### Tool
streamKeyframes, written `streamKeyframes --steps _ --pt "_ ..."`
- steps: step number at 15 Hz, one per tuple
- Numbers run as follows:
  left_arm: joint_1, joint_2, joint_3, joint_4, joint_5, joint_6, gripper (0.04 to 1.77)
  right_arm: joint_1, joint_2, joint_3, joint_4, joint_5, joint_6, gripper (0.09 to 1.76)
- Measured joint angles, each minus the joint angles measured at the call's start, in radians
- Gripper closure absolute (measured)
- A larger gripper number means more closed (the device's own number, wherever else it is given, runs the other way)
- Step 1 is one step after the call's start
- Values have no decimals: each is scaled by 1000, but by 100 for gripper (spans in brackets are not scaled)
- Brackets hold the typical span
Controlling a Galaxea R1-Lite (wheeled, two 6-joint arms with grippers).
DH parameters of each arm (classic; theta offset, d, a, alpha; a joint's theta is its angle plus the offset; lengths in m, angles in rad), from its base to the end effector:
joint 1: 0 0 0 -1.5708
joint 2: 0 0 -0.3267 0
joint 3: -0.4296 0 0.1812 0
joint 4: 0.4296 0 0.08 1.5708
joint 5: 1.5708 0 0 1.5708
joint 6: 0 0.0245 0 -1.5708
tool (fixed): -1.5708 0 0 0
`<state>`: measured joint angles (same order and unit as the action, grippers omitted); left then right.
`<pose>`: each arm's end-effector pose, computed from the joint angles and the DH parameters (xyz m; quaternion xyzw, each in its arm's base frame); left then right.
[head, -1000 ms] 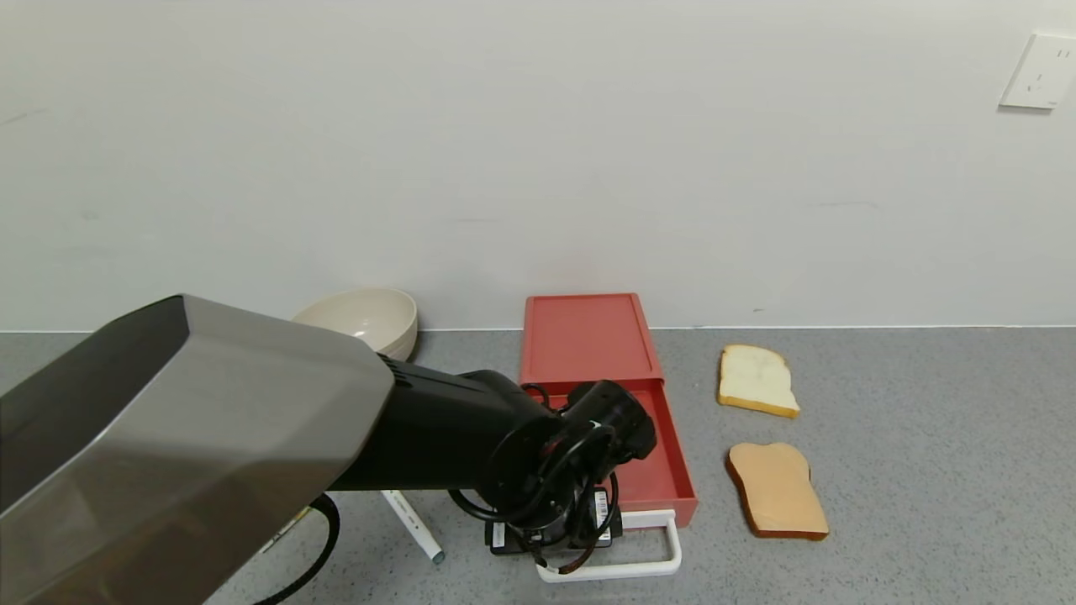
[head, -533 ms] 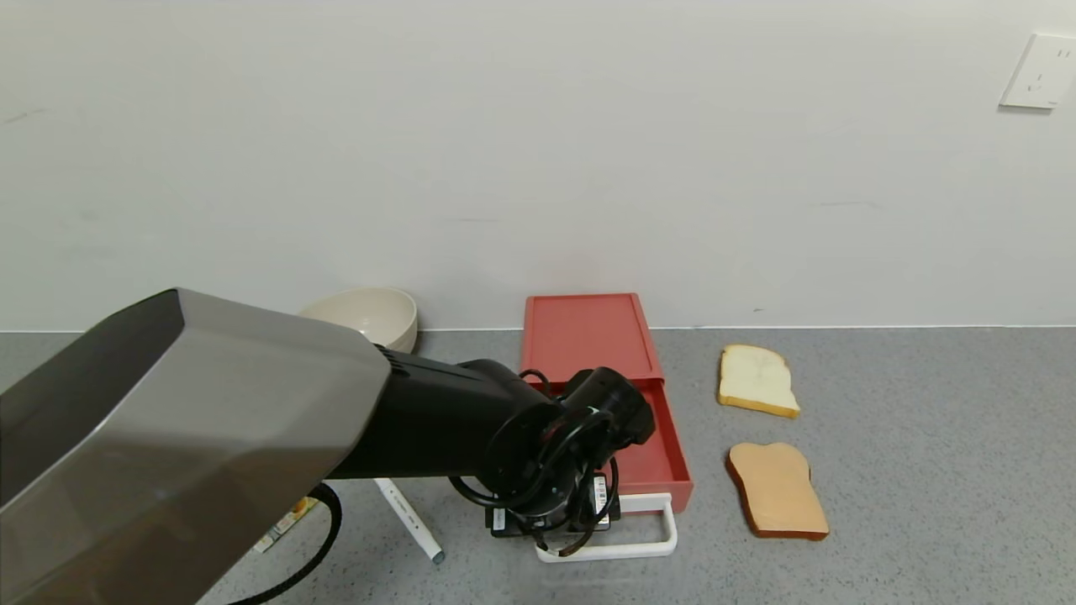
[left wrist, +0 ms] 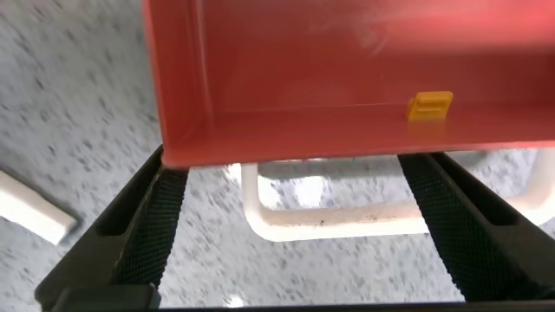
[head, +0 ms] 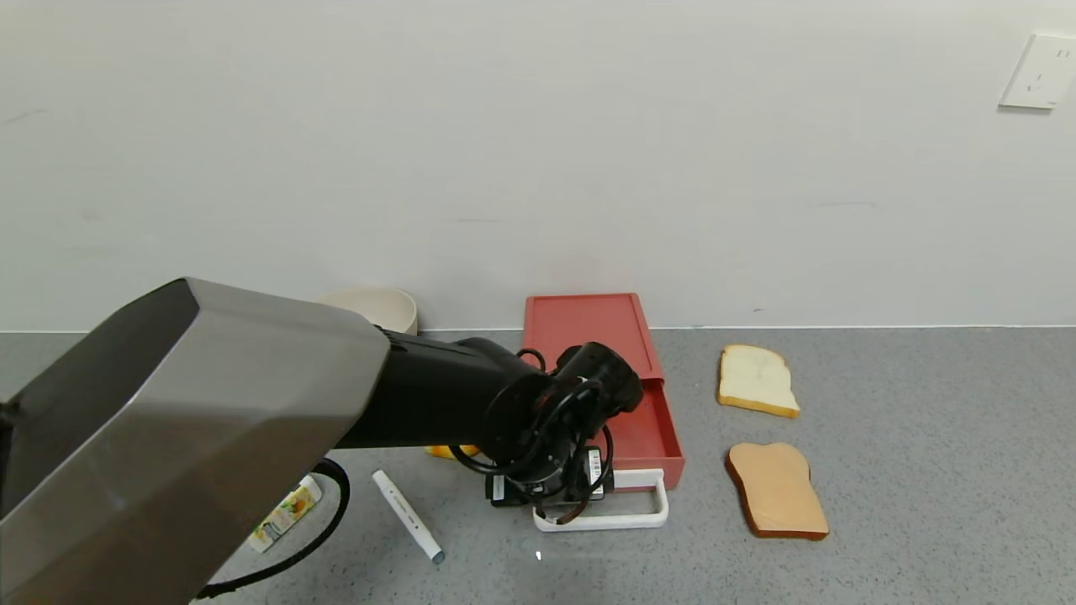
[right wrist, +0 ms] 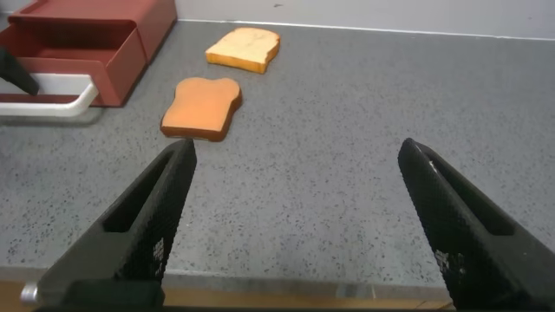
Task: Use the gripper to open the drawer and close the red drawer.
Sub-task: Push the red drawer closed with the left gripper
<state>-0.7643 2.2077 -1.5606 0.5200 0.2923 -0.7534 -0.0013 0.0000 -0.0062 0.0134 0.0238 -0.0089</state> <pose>0.3022 -0.2799 0.1284 -0.0402 0.5143 -0.0064 0.8567 -0.0579 0.0007 0.0757 -0.0044 0.0035 0.0113 0.9999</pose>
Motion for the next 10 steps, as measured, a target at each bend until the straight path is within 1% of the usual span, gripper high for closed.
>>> streamKeyframes --steps 10 --pt "49 42 -98 -7 -1 78 8 0 0 0 -1 0 3 14"
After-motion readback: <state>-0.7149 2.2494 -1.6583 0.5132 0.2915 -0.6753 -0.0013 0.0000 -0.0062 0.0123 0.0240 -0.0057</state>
